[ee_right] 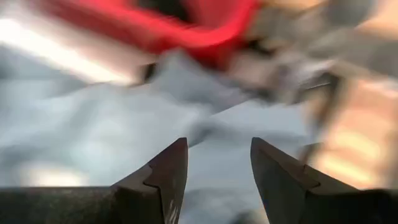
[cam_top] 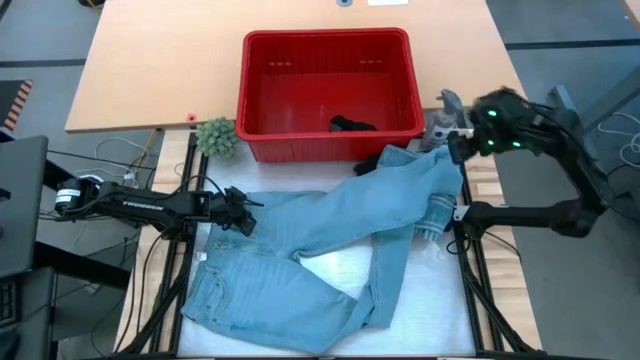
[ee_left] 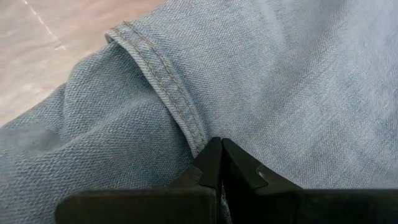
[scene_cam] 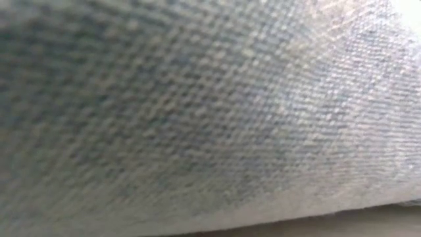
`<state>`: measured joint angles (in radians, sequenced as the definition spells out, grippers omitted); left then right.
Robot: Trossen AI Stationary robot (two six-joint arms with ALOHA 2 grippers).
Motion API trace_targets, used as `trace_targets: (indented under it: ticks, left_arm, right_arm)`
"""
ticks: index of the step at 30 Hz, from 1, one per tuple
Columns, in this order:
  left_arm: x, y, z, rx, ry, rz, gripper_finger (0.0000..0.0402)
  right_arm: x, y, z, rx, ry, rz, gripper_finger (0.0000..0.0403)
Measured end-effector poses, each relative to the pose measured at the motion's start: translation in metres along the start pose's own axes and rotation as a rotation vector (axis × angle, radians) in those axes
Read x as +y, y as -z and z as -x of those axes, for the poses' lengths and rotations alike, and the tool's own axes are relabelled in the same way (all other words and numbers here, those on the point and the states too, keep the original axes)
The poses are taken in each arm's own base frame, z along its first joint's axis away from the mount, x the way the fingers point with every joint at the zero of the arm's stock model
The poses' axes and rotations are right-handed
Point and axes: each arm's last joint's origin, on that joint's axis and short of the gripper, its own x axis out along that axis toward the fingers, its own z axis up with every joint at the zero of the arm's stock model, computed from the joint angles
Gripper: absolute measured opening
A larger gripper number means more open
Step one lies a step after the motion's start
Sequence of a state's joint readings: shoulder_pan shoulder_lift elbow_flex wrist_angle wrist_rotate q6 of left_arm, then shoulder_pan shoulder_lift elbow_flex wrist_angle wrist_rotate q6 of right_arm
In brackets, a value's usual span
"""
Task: Fold Laundry from Bin
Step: Fold the blue pants
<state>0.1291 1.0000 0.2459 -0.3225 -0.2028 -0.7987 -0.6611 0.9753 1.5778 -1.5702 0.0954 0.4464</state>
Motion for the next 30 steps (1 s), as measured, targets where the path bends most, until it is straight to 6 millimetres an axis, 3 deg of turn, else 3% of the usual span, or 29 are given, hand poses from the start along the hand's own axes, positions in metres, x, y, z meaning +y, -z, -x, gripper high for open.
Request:
trace_targets:
  ticks: [2,6,12,17,20,24,30]
  left_arm:
    - [0.000,0.000,0.000,0.000,0.000,0.011,0.0000]
    - [0.000,0.000,0.000,-0.002,-0.002,0.013,0.0000]
    - [0.000,0.000,0.000,-0.003,-0.002,0.034,0.0000]
    - [0.000,0.000,0.000,-0.008,-0.005,0.035,0.0000]
    - [0.000,0.000,0.000,-0.015,-0.012,0.034,0.0000]
    - [0.000,-0.001,0.000,-0.027,-0.016,0.035,0.0000]
    - [-0.001,-0.003,-0.001,-0.052,-0.005,0.042,0.0000]
  right_arm:
    - [0.001,0.011,0.009,0.022,-0.128,-0.038,0.0198]
    - [0.008,0.034,0.007,0.183,-0.288,-0.147,0.0182]
    - [0.029,0.079,-0.036,0.503,-0.263,-0.145,0.0172]
    - [0.086,0.117,-0.074,0.590,-0.427,-0.066,0.0172]
    - [0.120,0.141,-0.083,0.616,-0.486,-0.065,0.0172]
    - [0.166,0.184,-0.091,0.629,-0.584,0.142,0.0171]
    - [0.208,0.228,-0.130,0.668,-0.487,0.114,0.0171]
